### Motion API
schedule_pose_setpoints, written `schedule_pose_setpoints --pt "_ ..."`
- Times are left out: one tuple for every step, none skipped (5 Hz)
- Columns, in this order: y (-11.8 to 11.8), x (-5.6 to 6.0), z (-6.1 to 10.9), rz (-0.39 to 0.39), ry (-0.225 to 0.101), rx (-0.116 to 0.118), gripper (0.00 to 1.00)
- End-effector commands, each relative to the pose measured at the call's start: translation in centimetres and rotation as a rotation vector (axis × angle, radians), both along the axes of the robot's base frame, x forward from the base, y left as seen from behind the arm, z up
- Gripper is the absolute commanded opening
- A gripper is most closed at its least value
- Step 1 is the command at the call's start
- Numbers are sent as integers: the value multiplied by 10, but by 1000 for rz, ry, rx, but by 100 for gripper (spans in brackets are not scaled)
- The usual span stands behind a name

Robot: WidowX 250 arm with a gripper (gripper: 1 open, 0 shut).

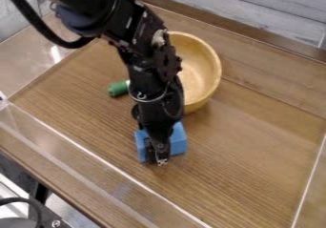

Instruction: Put the blue block in the brown bowl

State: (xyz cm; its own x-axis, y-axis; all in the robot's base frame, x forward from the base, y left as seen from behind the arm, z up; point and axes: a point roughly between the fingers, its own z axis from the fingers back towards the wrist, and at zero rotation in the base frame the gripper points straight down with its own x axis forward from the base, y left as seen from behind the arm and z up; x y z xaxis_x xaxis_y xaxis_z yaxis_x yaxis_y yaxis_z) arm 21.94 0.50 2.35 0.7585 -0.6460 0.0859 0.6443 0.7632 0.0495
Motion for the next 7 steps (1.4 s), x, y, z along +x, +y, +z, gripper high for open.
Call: schedule_pose_setpoints --pt "3 14 10 10 -50 -3 0" --pt "4 15 10 14 -47 -7 0" --pt "5 15 11 19 -44 -10 0" --pt "6 16 12 24 -40 -13 0" --pt "8 16 13 30 -35 -16 0" --pt "9 16 14 36 -31 -20 0" --pt "10 17 16 36 -28 -16 0"
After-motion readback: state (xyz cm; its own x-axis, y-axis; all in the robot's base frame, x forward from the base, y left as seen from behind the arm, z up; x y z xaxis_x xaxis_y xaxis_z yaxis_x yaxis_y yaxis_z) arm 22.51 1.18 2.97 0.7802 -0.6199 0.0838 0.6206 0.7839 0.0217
